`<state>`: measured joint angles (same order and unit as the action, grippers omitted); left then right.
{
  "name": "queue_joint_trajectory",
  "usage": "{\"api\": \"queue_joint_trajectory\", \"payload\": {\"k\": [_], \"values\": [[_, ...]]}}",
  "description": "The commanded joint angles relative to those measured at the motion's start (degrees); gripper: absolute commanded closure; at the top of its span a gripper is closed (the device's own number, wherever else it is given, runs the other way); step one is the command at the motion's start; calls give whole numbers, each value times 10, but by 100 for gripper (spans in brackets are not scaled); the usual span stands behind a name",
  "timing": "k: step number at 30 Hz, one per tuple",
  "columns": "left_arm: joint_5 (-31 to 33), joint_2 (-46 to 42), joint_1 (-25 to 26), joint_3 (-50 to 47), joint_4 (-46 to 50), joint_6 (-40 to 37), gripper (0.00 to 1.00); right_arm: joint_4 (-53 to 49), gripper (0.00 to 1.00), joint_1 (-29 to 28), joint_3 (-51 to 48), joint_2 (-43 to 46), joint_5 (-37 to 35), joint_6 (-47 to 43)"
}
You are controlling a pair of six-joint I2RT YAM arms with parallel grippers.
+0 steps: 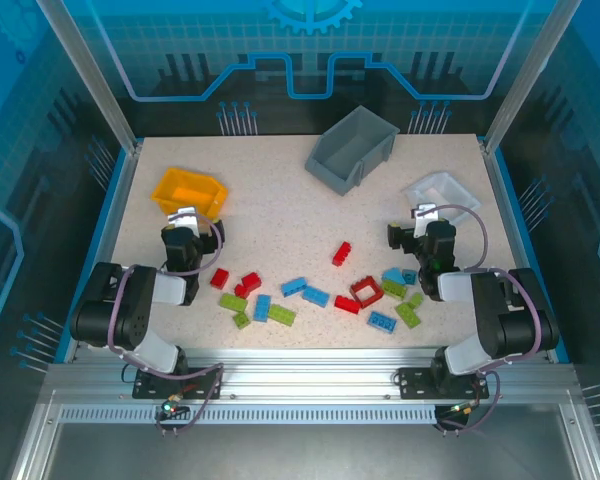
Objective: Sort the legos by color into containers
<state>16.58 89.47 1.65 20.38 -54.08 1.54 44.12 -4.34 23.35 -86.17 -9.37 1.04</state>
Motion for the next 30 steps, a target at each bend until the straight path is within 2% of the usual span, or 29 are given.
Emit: {"api": "queue_joint_trajectory", "payload": {"k": [1, 20, 22, 24, 26, 28, 30], "values": [[-15, -6, 0, 4, -5, 5, 1, 8, 0, 6, 4, 1, 4, 3], [-15, -6, 0, 4, -5, 5, 1, 8, 0, 6, 4, 1, 6, 3], [-16, -15, 1, -9, -27, 2, 1, 10, 0, 7, 2, 6, 6, 4], [26, -70, 21, -36, -31, -12, 1, -45, 0, 7, 8, 54, -12, 11], [95, -155, 69, -49, 5, -47, 1, -142, 0, 4, 36, 121, -30, 21], [127, -273, 110, -28, 108, -55, 1, -208, 0, -9, 53, 211, -41, 27], [149, -374, 126, 42, 291, -2, 1, -278, 0, -37, 80, 314, -68, 37]]}}
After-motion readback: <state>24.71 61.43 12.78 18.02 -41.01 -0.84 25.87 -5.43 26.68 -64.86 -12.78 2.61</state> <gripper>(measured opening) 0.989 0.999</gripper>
